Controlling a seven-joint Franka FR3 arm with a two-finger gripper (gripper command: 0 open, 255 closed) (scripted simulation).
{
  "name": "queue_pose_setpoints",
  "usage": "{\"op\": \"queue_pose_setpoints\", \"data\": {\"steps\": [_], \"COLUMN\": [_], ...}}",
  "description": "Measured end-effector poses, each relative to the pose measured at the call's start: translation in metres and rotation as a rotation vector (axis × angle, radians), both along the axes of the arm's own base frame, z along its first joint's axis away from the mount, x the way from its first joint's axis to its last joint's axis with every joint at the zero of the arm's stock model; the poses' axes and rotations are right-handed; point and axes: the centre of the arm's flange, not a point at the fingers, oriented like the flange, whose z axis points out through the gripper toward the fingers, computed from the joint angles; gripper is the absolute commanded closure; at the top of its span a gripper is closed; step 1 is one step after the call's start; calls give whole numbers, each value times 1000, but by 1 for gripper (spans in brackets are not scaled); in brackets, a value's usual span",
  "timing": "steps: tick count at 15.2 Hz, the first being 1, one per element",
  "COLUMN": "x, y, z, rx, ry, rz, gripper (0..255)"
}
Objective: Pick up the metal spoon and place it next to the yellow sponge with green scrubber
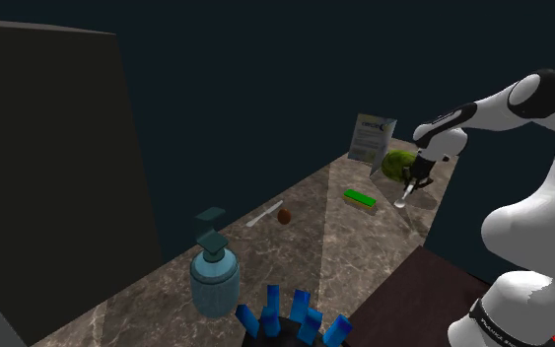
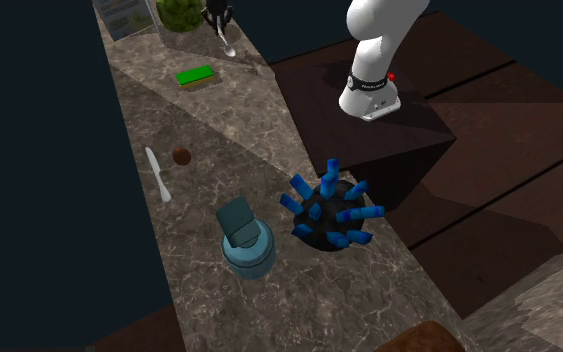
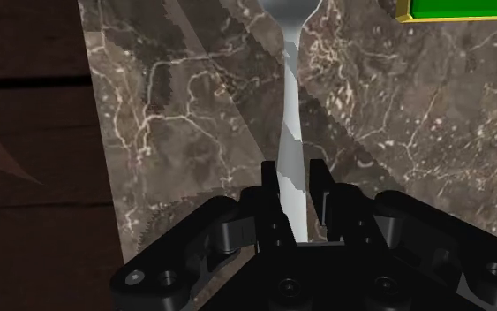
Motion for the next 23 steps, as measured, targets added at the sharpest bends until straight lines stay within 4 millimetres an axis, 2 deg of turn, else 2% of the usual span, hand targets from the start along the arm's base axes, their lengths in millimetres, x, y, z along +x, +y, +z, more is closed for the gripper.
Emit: {"op": "queue_pose_setpoints", "data": {"steps": [11,17,18,23], "x": [0,0,0,0], "y": [0,0,0,0], "z": [-57,-62,-62,-62], "rx": [-1,-1,-1,0], "ry": [0,0,0,0], "rz": [0,0,0,0], "gripper": [255,255,0,0]}}
